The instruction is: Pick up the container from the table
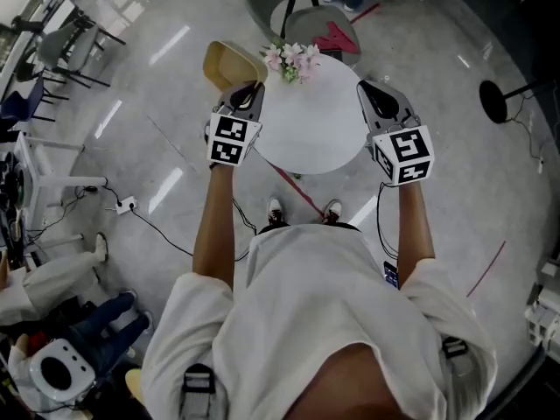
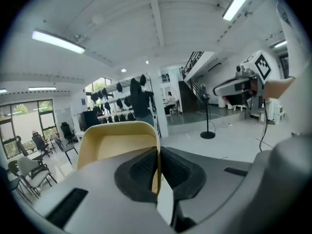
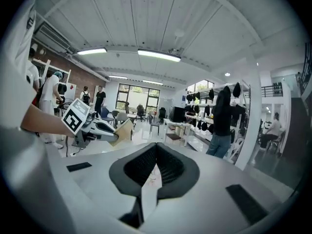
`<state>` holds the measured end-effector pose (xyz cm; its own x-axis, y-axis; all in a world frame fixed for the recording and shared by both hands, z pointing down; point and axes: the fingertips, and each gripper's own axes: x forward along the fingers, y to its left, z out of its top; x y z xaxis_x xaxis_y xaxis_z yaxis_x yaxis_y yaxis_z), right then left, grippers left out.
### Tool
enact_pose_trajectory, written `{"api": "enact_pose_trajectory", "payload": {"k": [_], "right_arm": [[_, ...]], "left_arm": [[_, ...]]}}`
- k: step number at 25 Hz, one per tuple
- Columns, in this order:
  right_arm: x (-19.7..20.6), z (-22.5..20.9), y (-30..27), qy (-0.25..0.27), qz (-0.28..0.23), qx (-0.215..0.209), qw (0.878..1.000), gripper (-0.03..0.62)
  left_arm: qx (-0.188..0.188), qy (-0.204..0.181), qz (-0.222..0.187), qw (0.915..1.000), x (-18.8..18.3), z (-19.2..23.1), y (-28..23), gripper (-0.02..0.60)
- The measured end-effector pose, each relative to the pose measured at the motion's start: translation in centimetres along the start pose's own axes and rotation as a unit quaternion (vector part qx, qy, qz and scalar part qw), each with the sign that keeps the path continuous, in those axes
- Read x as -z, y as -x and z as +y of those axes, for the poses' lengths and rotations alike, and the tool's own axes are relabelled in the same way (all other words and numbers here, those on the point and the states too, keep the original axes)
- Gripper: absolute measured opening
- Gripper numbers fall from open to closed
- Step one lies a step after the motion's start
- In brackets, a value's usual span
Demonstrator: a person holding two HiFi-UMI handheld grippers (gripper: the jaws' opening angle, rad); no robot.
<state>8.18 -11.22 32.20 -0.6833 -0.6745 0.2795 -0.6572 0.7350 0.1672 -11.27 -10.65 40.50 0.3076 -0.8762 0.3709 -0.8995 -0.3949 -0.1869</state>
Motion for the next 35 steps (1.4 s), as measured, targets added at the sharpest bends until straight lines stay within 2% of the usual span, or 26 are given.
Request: {"api": "enact_pose_trajectory", "payload": {"k": [4, 9, 15, 20, 35], "right_arm": [[-4.2, 0.1, 1.0, 0.018, -0.041, -0.003, 0.999, 0.014], [-8.6, 0.6, 3.0, 0.039, -0.078, 0.0, 0.996, 0.014], [-11.6, 0.0, 4.1, 0.053, -0.101, 0.022, 0.993, 0.012], [-12.0, 0.1, 4.1, 0.063, -0.095, 0.029, 0.993, 0.012], [-12.1, 1.2, 4.8, 0.064, -0.094, 0.03, 0.993, 0.012]], "left_arm": [[-0.026, -0.009, -0.071, 0.9971, -6.0, 1.2, 2.6, 0.026], [-0.026, -0.039, -0.135, 0.9897, -12.2, 0.6, 5.9, 0.026], [-0.027, -0.052, -0.182, 0.9816, -16.6, 0.0, 7.8, 0.026], [-0.02, -0.066, -0.196, 0.9781, -18.1, -0.7, 8.5, 0.026], [0.012, -0.048, -0.217, 0.9749, -18.7, -1.5, 9.7, 0.026]]}}
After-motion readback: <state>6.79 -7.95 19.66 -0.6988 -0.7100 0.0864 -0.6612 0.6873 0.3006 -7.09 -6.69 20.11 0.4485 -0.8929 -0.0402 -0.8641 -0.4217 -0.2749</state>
